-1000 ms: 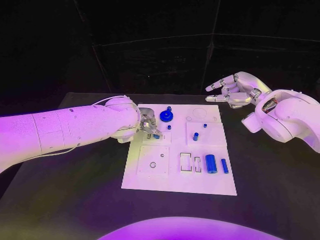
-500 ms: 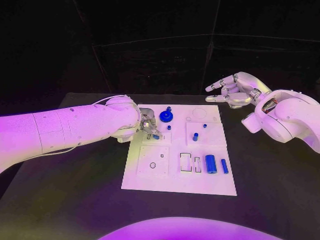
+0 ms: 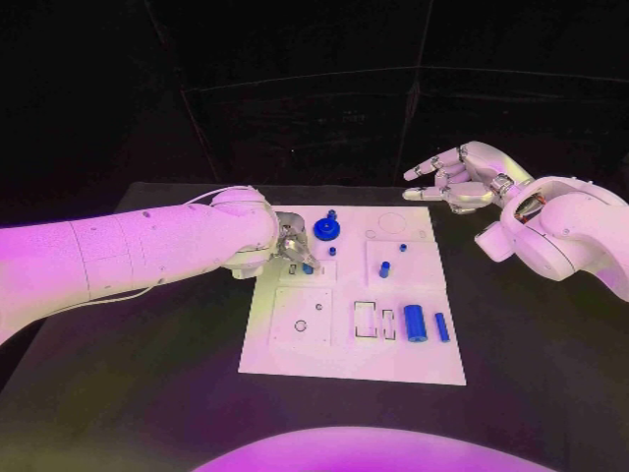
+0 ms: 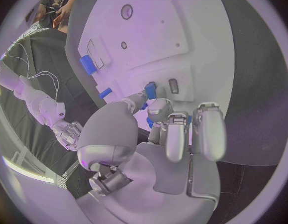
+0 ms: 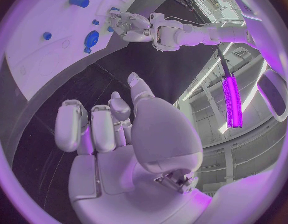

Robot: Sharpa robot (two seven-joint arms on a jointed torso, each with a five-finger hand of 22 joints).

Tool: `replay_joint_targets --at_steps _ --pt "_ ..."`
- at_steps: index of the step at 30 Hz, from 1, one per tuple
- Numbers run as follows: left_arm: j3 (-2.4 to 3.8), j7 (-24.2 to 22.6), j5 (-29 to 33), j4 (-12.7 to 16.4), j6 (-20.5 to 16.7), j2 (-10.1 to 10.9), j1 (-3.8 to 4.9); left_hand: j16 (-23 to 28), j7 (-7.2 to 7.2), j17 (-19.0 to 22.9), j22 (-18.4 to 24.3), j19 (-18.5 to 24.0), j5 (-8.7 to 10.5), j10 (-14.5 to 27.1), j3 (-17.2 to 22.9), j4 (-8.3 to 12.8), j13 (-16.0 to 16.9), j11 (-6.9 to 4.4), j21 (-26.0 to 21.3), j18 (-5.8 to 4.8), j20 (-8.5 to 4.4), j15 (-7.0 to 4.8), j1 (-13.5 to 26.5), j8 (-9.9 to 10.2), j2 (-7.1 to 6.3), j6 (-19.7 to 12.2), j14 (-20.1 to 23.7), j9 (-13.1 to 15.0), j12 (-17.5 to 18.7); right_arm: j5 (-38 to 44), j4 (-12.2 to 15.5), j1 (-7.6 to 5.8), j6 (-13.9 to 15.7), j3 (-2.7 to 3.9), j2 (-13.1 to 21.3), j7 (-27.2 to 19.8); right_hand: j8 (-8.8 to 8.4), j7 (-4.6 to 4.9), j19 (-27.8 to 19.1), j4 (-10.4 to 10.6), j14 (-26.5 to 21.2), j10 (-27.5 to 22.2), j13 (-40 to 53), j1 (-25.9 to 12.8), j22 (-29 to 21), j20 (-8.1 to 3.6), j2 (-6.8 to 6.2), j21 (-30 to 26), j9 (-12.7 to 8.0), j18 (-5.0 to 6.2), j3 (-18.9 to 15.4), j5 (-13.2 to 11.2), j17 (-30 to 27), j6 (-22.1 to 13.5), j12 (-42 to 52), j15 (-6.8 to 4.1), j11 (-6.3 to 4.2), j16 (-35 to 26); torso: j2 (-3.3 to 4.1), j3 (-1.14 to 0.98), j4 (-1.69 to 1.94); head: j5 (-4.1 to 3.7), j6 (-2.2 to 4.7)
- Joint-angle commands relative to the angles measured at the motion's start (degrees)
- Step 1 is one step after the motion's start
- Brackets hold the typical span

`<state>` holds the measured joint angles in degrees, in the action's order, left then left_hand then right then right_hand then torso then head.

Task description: Assemble the parts on the task board

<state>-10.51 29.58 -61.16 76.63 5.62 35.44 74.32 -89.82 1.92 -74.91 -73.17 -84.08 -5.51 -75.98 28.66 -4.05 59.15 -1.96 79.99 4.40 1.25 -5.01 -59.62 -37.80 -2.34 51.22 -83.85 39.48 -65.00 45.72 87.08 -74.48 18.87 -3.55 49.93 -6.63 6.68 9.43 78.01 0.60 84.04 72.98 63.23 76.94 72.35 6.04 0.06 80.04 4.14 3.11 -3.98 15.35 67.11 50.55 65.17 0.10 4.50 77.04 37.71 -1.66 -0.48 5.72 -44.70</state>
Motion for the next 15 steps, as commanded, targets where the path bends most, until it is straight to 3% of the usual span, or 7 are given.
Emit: replay_joint_targets --at_steps 1,15 --pt "-0.07 0.3 -0.1 -0.2 1.8 -0.4 -0.09 -0.2 0.00 -15.1 -0.1 -0.4 0.18 -0.3 -1.0 -0.3 -0.2 -0.15 -0.1 -0.92 -0.38 -0.45 0.7 0.0 0.07 0.4 -6.2 -0.1 -0.3 -0.1 0.1 -0.13 -0.3 0.03 -0.1 -0.6 0.25 -0.09 -0.4 0.2 1.4 0.0 -0.1 -0.7 -0.1 0.04 -0.02 -0.2 -0.1 1.12 -0.7 0.4 -0.1 0.0 -0.2 -0.36 -0.31 -0.3 0.03 0.01 -0.02 -0.09 0.00" --pt "-0.06 0.4 -0.1 -1.4 1.9 -1.1 -0.08 -0.2 -0.18 -15.1 -0.4 -0.5 0.23 -0.6 -6.6 -3.1 0.1 -0.29 0.0 -0.98 -0.52 -0.58 3.1 0.0 0.05 1.4 -6.2 0.1 -0.8 -0.1 0.1 -0.13 -0.1 0.03 0.0 -0.6 0.57 -0.02 -0.5 2.9 1.5 -0.1 -0.4 -3.5 -0.4 0.09 0.14 -0.6 -0.1 1.18 -4.3 -0.1 -0.3 -0.2 0.3 -0.27 -0.19 -0.6 0.00 0.02 0.04 -0.23 -0.08"
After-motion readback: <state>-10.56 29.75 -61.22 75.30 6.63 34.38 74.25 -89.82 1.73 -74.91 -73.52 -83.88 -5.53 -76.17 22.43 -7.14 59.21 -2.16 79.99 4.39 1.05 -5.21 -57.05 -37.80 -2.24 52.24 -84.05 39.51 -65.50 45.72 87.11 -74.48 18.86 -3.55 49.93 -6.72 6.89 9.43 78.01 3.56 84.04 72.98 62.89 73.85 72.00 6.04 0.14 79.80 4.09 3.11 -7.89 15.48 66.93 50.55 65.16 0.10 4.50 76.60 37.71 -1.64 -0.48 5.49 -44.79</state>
